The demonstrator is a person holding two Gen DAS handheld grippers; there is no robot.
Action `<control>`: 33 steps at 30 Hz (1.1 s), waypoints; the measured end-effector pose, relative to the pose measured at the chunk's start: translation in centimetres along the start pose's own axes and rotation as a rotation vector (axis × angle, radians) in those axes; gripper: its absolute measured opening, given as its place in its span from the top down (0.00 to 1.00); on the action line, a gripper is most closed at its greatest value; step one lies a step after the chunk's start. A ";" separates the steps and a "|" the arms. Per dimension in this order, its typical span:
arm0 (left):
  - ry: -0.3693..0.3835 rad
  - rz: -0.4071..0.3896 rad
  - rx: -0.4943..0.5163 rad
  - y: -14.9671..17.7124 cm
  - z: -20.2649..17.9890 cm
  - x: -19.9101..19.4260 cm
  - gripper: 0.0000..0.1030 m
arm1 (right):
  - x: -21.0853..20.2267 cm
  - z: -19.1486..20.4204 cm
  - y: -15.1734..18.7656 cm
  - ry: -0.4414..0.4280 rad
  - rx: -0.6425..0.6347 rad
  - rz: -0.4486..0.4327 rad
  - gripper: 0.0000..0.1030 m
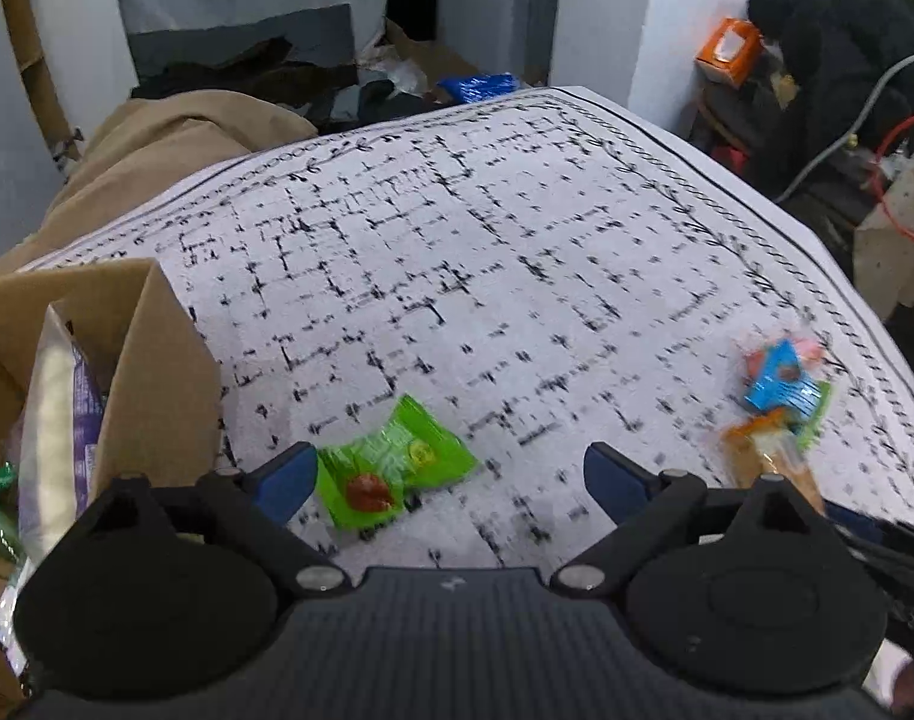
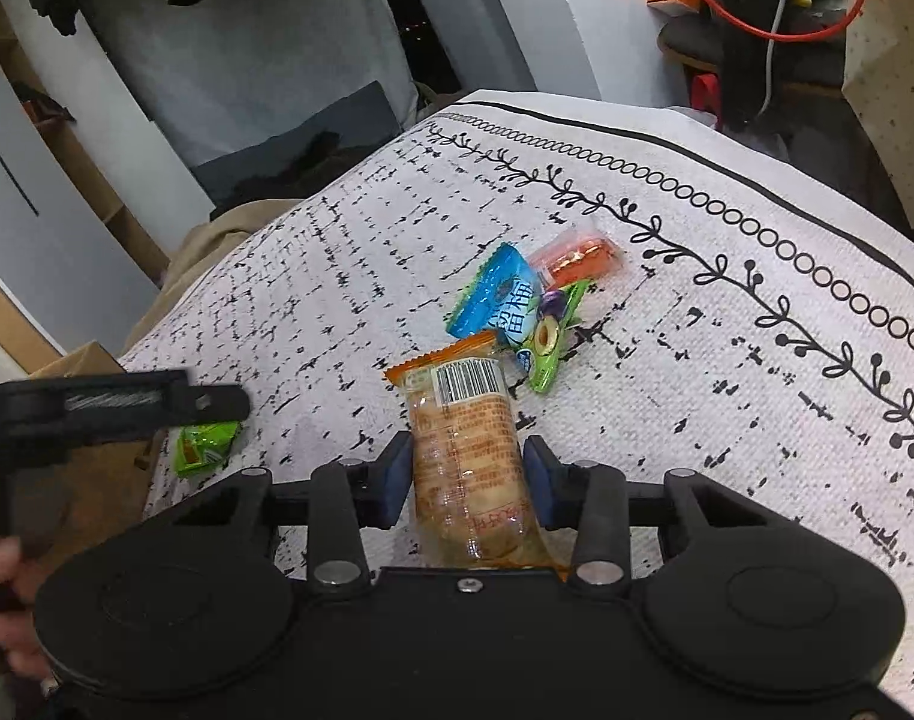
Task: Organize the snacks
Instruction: 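Move the right gripper to the cracker pack while the left approaches the green candy, then grasp the cracker pack with the right gripper while the left grasps the green candy, then carry both snacks over the cardboard box and open both grippers to drop them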
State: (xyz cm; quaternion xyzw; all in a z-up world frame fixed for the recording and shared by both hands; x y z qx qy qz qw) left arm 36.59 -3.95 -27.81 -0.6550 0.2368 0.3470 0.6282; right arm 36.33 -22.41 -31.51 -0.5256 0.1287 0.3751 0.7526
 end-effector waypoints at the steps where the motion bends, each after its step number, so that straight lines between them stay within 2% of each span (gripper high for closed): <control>1: -0.014 -0.004 0.003 -0.2 0.0 0.4 0.07 | -0.1 0.0 0.0 -0.005 -0.001 0.001 0.63; 8: -0.071 0.023 -0.011 0.0 0.6 2.0 0.07 | -0.4 0.1 -0.1 -0.024 0.015 -0.004 0.63; 11: -0.080 0.050 -0.028 0.8 1.1 2.6 0.13 | -0.4 0.1 -0.2 -0.032 0.013 -0.005 0.63; 14: -0.071 0.061 -0.067 1.1 1.6 2.9 0.27 | -0.3 0.2 -0.1 -0.035 0.008 -0.005 0.63; 16: -0.058 0.061 -0.082 1.1 1.5 2.8 0.50 | -0.4 0.3 -0.1 -0.034 0.001 -0.005 0.64; 20: -0.048 0.052 -0.097 0.9 1.1 2.2 0.56 | -0.9 0.3 -0.3 -0.036 0.006 -0.017 0.64; 22: -0.033 0.044 -0.108 0.8 0.9 1.5 0.63 | -1.2 0.5 -0.6 -0.041 0.009 -0.028 0.64; 26: 0.002 0.036 -0.144 0.6 0.8 -0.2 0.65 | -1.9 1.7 -1.4 -0.057 0.001 -0.057 0.64; 33: 0.030 -0.023 -0.135 -1.3 0.7 -4.4 0.66 | -2.6 5.2 -2.9 -0.116 -0.013 -0.107 0.64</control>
Point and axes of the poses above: each gripper's, at about its wrist camera, not at the fingertips, and x roughly the way its jaws point, z to its left, y to its underside, the point moved 10 cm from there along x, roughly the way its jaws point, and after that the axes turned 4 degrees about -z, right-handed, at the moved point
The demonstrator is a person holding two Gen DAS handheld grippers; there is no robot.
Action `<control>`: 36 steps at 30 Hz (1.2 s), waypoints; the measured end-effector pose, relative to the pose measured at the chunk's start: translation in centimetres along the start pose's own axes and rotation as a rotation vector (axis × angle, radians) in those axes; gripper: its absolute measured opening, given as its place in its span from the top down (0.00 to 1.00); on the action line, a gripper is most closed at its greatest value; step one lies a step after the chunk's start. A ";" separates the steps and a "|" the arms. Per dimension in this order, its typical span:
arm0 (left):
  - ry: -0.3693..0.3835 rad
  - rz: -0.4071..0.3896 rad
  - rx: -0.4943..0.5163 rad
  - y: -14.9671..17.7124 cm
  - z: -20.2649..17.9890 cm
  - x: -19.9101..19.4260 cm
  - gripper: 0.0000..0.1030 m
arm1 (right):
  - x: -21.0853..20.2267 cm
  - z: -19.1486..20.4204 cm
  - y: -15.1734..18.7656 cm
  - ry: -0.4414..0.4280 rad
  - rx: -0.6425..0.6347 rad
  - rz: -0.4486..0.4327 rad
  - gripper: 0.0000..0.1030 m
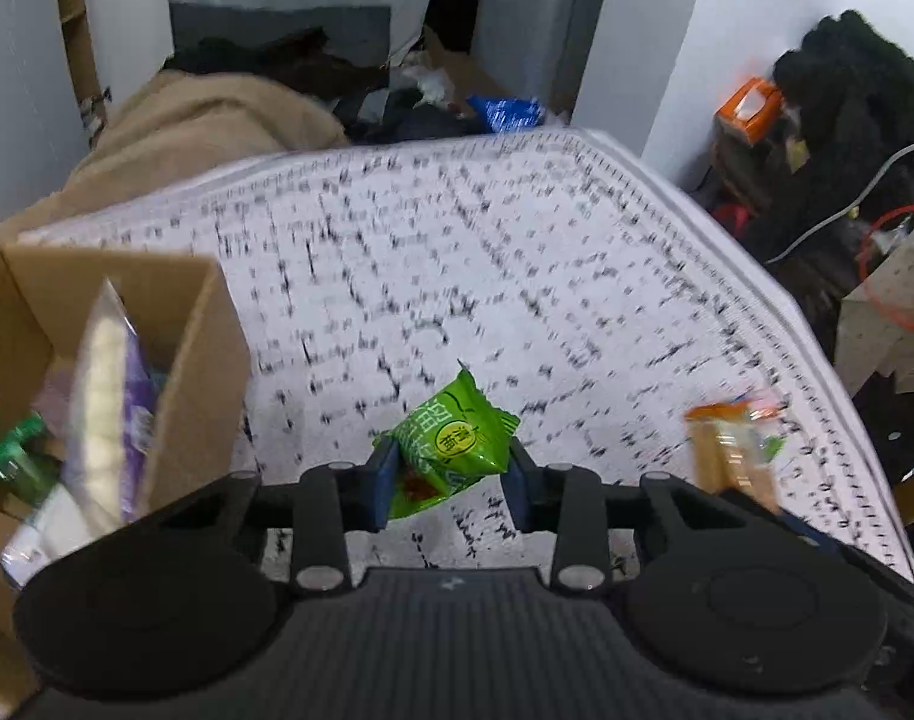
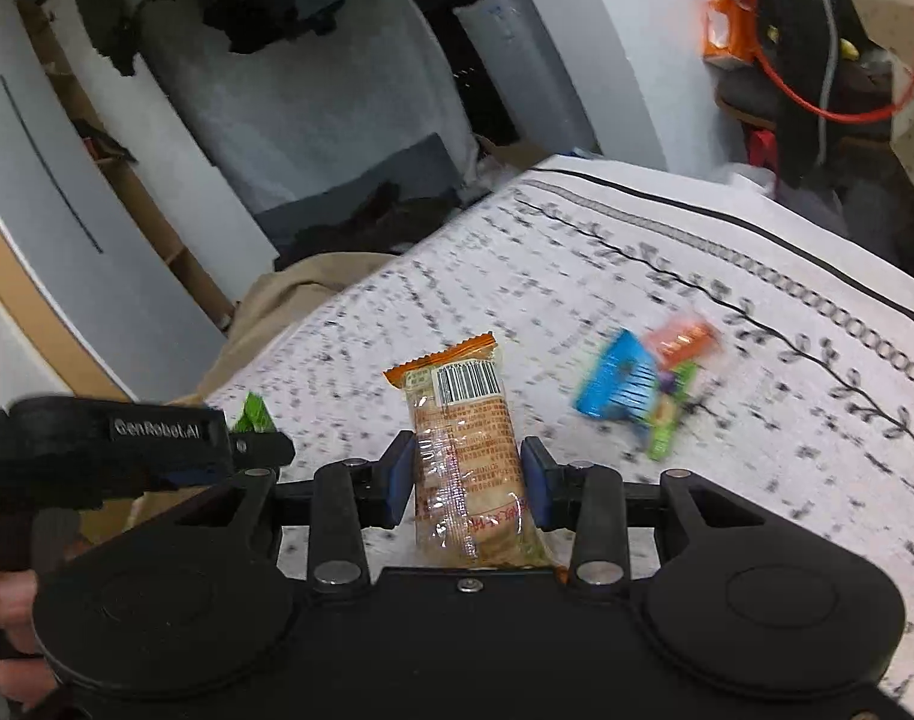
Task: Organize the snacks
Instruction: 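Carry both snacks over the cardboard box and open both grippers to drop them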
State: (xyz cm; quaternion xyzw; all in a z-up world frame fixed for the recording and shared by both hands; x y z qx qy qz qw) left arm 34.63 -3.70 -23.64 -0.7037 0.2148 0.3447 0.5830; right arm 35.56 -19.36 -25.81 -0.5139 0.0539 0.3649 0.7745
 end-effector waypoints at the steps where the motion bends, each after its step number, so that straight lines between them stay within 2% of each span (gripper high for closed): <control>1: 0.002 -0.011 0.003 -0.4 0.0 -0.6 0.66 | 0.1 0.6 -0.1 -0.009 -0.006 -0.005 0.64; 10: -0.012 -0.083 -0.032 -4.1 2.0 -5.8 0.66 | 0.8 6.1 -2.2 -0.117 -0.030 -0.053 0.64; 14: -0.081 -0.116 -0.068 -6.1 4.6 -7.8 0.66 | 1.2 8.1 -2.6 -0.152 -0.056 -0.055 0.64; 21: -0.155 -0.164 -0.125 -8.4 9.0 -10.3 0.66 | 1.7 11.0 -3.1 -0.205 -0.070 -0.072 0.64; 30: -0.216 -0.150 -0.201 -9.0 14.2 -10.1 0.66 | 2.6 13.9 -3.2 -0.248 -0.114 -0.069 0.64; 36: -0.263 -0.132 -0.250 -8.2 17.0 -9.0 0.64 | 3.6 15.8 -2.3 -0.288 -0.107 -0.040 0.64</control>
Point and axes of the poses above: each gripper's, at about its wrist camera, not at the fingertips, and x roughly the way its jaws point, z to its left, y to its underside, the point moved 10 cm from there along x, roughly the way its jaws point, and after that the axes turned 4 degrees about -z, right-handed, at the moved point
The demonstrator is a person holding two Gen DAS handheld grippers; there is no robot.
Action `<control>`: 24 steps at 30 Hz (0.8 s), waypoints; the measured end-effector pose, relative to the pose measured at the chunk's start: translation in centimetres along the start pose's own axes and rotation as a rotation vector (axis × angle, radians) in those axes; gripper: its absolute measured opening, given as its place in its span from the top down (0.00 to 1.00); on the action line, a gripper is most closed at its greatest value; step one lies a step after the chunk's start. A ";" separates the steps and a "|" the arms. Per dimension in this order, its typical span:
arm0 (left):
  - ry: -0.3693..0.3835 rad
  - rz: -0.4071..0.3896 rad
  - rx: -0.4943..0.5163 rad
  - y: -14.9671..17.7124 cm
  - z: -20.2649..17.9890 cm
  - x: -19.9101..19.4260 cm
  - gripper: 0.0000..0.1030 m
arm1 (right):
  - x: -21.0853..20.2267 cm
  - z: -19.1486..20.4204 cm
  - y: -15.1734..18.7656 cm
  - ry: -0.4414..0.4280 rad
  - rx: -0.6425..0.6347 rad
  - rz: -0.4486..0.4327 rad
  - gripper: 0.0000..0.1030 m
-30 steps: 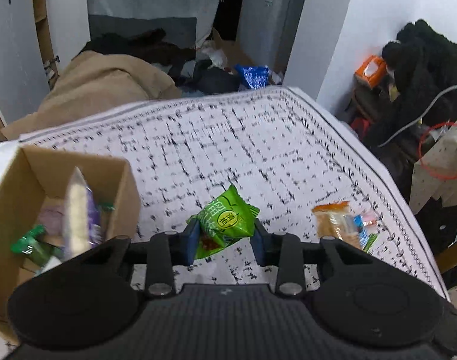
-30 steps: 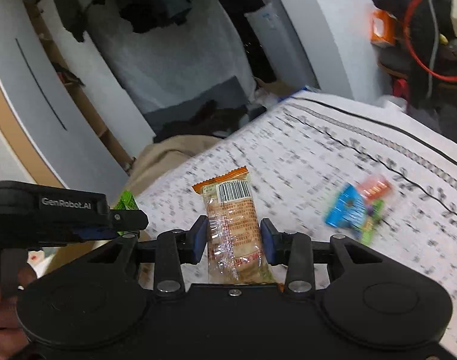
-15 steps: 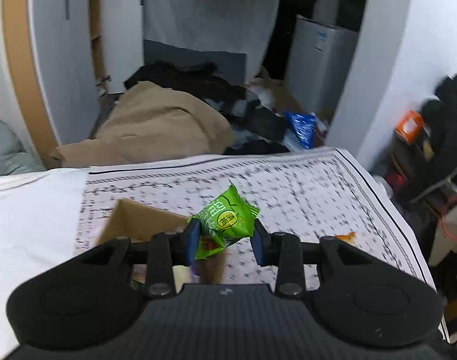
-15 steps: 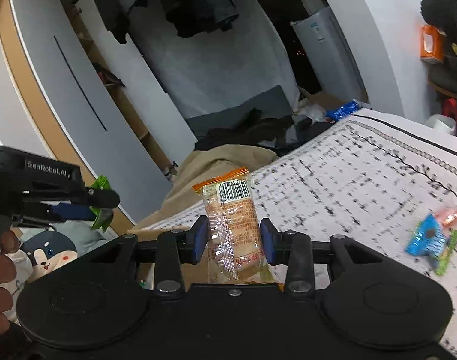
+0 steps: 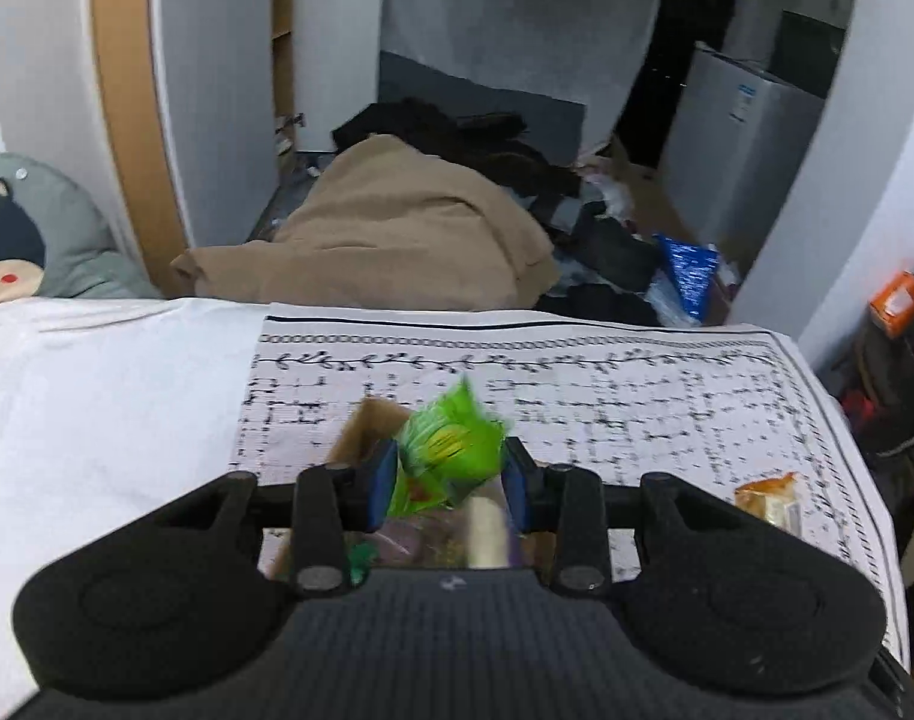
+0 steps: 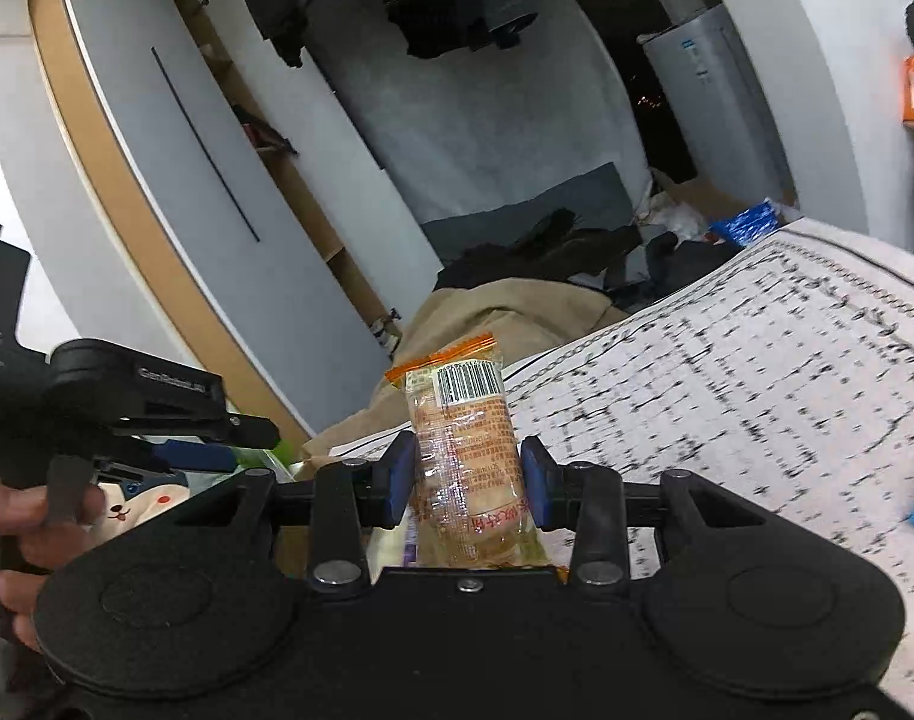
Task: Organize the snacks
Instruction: 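Carry both snacks over the cardboard box and open both grippers to drop them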
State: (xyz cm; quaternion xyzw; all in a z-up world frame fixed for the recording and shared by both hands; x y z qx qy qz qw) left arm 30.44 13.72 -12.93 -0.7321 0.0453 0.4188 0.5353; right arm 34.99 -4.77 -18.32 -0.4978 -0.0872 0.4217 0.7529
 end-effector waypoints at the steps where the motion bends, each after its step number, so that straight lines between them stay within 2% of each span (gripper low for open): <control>1: -0.016 0.001 -0.001 0.0 0.3 0.3 0.61 | 0.3 0.3 0.1 -0.007 0.004 0.006 0.64; 3: -0.031 0.007 -0.009 -0.1 0.9 0.6 0.59 | 1.0 1.0 0.4 -0.023 0.007 0.021 0.64; 5: -0.034 0.011 -0.014 -0.1 1.4 0.7 0.52 | 1.6 1.9 0.9 -0.042 0.012 0.036 0.64; 10: -0.040 0.018 -0.056 -0.1 2.5 0.1 0.30 | 2.6 4.3 2.3 -0.098 0.002 0.077 0.64; 15: -0.024 0.034 -0.081 0.4 2.9 -1.0 0.24 | 2.9 5.0 3.6 -0.097 0.004 0.109 0.64; 19: -0.022 0.043 -0.103 1.2 3.1 -1.9 0.20 | 2.6 6.3 4.0 -0.128 0.011 0.114 0.62; 21: -0.027 0.051 -0.115 1.8 3.2 -2.3 0.20 | 2.3 6.6 4.0 -0.127 0.013 0.115 0.49; 24: -0.042 0.077 -0.123 2.7 3.4 -2.6 0.20 | 1.5 6.1 3.5 -0.113 0.005 0.101 0.44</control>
Point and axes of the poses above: each gripper's, at about its wrist camera, not at the fingertips, and x roughly the way its jaws point, z to its left, y to its underside, the point moved 10 cm from there along x, roughly the way its jaws point, and after that the axes turned 4 degrees about -z, right-handed, at the moved point
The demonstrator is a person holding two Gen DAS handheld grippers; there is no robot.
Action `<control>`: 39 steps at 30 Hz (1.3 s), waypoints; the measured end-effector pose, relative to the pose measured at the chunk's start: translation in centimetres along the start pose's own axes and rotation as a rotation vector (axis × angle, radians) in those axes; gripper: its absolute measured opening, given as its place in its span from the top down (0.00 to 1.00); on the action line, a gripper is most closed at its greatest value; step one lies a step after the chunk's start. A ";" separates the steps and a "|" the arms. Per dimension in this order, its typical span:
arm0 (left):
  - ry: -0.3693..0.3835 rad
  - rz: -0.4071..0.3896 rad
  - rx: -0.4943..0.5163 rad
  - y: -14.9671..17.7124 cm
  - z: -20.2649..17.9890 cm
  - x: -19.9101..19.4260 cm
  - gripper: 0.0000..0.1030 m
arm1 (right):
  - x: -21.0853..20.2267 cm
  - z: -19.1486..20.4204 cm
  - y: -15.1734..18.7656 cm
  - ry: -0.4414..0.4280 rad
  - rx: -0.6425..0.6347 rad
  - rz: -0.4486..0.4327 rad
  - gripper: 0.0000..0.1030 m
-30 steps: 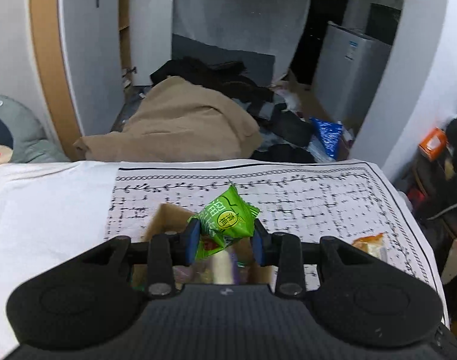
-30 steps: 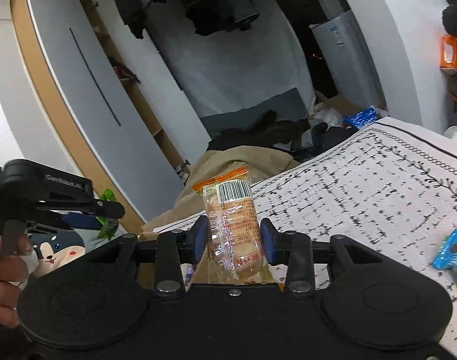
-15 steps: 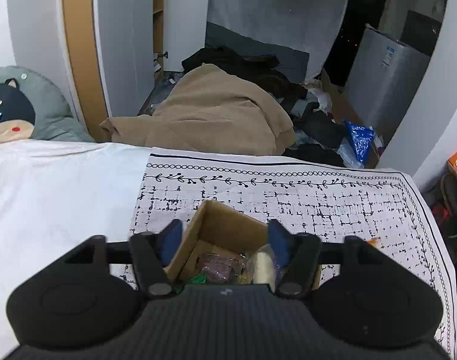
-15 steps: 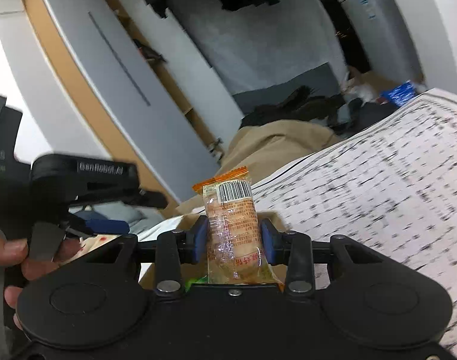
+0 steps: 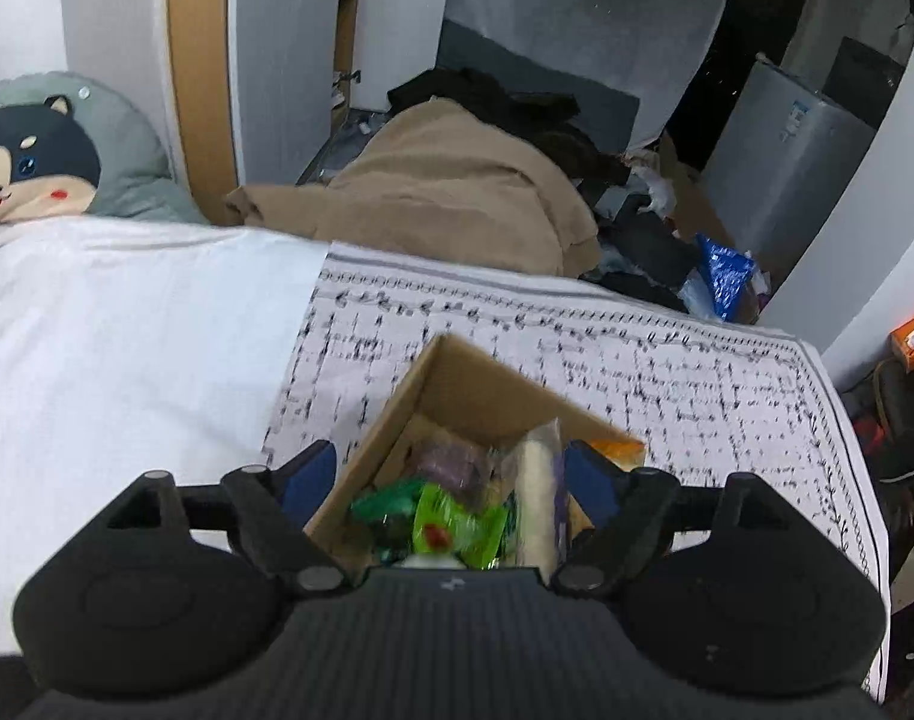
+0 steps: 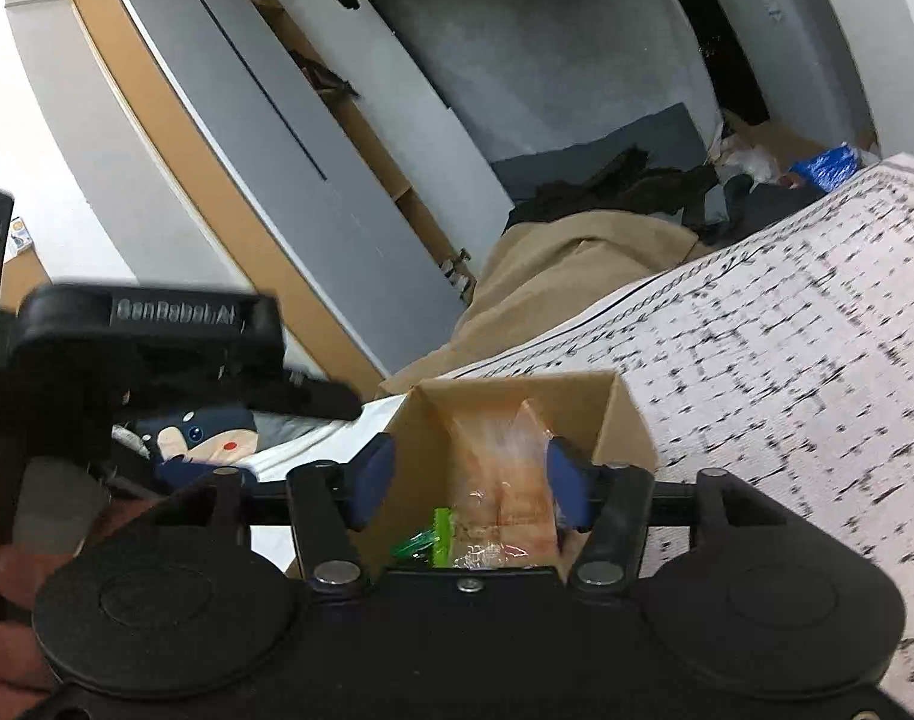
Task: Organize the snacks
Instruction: 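Carry both snacks over the cardboard box and open both grippers to drop them, then move both open grippers toward the blue and orange candies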
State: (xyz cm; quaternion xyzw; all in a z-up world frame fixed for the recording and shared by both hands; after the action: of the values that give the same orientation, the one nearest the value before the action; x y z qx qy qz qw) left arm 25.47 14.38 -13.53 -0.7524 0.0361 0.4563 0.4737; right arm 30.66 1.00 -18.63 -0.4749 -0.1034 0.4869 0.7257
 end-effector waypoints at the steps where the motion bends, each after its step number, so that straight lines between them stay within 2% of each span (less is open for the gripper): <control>1: -0.002 0.007 -0.005 0.3 0.0 -0.1 0.20 | -0.3 -0.2 -0.2 0.000 0.009 -0.004 0.43; 18: -0.009 0.001 0.033 2.7 -2.6 -3.1 0.19 | -5.4 -5.7 -3.0 0.122 0.021 -0.027 0.43; 22: 0.005 -0.012 0.044 3.1 -3.8 -3.6 0.10 | -6.5 -6.5 -3.6 0.132 0.025 -0.032 0.41; 26: 0.024 -0.013 0.052 3.5 -5.1 -3.8 0.06 | -7.7 -7.6 -4.3 0.148 0.037 -0.047 0.36; 28: 0.034 -0.016 0.057 3.7 -5.8 -3.8 0.00 | -8.4 -8.3 -4.6 0.159 0.045 -0.052 0.34; 33: 0.056 -0.024 0.072 4.2 -7.5 -4.0 0.00 | -9.8 -10.2 -4.9 0.196 0.058 -0.060 0.23; 39: 0.110 -0.006 0.095 5.3 -10.1 -3.4 0.00 | -11.7 -12.6 -5.6 0.236 0.079 -0.084 0.18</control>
State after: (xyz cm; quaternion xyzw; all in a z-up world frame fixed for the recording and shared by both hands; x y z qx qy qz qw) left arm 27.49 2.62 -13.28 -0.7532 0.0816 0.4107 0.5074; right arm 35.90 -16.27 -17.26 -0.4952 -0.0178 0.4004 0.7708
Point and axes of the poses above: each gripper's, at about its wrist camera, not at the fingertips, and x roughly the way its jaws point, z to its left, y to its underside, the point moved 10 cm from there along x, roughly the way its jaws point, and after that the axes turned 4 degrees about -z, right-handed, at the moved point
